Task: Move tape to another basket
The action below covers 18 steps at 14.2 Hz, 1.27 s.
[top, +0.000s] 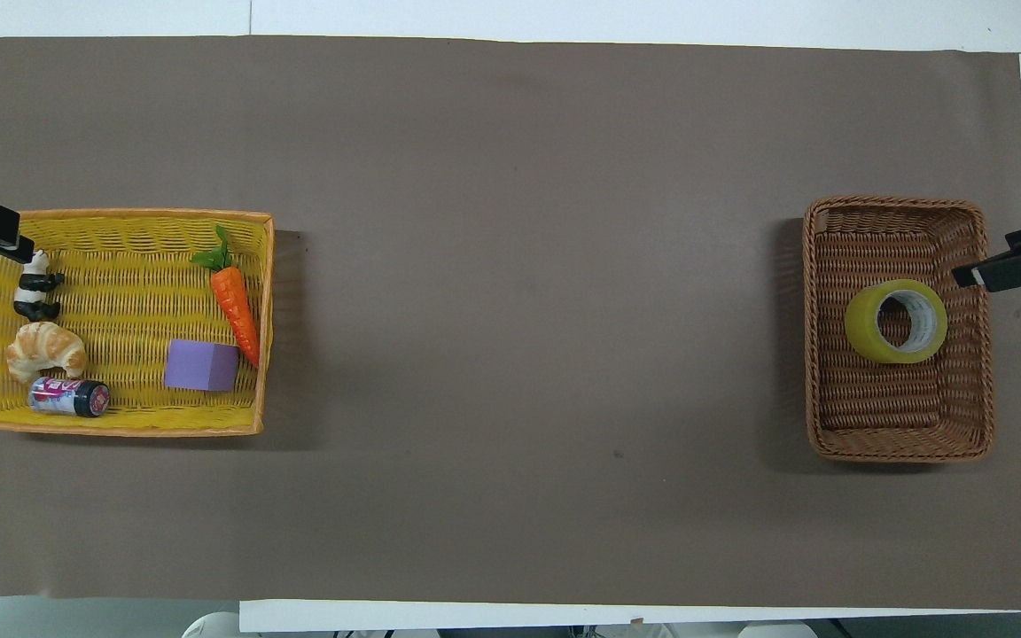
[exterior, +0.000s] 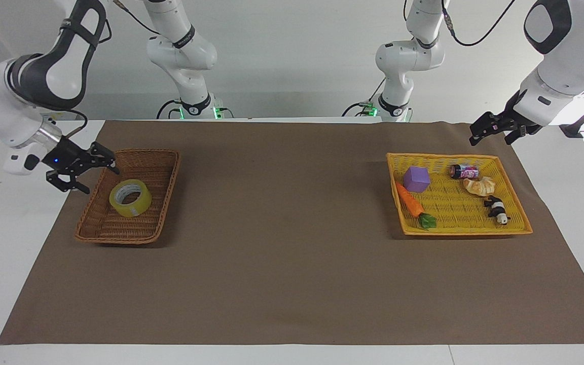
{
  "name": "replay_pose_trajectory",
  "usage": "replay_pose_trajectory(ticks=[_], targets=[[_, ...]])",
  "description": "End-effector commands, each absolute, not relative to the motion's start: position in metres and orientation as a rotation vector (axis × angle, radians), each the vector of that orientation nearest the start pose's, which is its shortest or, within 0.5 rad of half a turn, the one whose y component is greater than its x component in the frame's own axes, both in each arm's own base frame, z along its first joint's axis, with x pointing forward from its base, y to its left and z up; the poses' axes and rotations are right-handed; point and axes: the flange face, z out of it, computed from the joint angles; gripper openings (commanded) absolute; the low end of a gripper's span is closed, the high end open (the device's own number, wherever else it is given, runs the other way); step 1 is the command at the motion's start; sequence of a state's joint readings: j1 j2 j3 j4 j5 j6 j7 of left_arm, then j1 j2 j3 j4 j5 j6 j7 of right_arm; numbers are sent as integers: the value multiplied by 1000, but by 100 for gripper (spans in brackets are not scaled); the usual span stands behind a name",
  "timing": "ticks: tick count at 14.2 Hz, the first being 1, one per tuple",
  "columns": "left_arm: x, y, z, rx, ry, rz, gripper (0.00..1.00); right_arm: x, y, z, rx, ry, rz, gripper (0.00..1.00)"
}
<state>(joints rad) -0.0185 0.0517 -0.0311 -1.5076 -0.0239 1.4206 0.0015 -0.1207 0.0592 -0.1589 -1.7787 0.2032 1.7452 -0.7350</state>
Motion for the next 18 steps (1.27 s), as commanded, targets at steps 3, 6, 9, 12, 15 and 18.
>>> replay_pose_trajectory(ticks=[3, 6, 9, 12, 15, 18], targets=[[545, -28, 615, -3134, 85, 227, 100, 542, -105, 573, -3056, -177, 173, 100], [545, -27, 615, -3134, 82, 227, 100, 544, -84, 576, -3139, -198, 259, 100], [545, -28, 615, -3134, 85, 227, 100, 545, -84, 594, -3154, -162, 190, 100], [545, -28, 615, -3134, 85, 227, 100, 549, -66, 612, -3164, -183, 176, 100], [545, -28, 615, -3134, 85, 227, 100, 546, -69, 609, -3154, -51, 241, 100], [545, -28, 615, -3134, 85, 227, 100, 544, -69, 609, -3151, -48, 258, 100]])
